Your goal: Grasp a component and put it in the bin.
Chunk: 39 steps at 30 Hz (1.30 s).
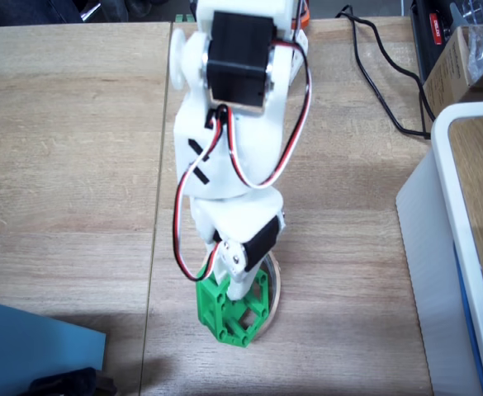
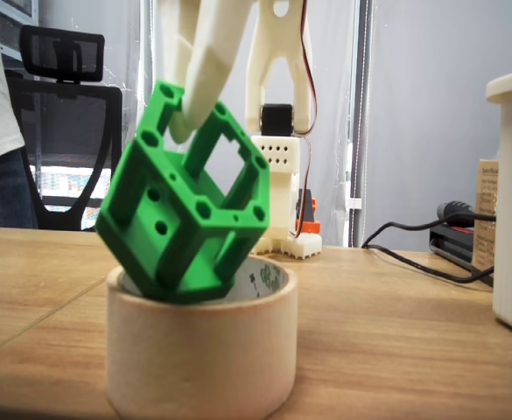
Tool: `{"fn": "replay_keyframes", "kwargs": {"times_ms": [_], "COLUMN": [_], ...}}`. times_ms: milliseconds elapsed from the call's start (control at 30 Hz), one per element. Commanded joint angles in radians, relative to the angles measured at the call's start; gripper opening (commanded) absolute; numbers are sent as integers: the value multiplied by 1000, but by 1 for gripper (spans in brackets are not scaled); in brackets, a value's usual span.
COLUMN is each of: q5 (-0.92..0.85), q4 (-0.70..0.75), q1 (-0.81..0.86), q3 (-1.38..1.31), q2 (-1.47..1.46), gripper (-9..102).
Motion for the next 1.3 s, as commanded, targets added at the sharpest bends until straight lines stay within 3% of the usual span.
{"fn": "replay_keyframes", "kwargs": {"times_ms": [0,567,1267], "q5": [5,-11,-11], "q4": [8,8,9], "q1": [-2,-2,14], "q3": [-57,147,161], "q2": [20,123,373], "gripper": [1,16,16]}}
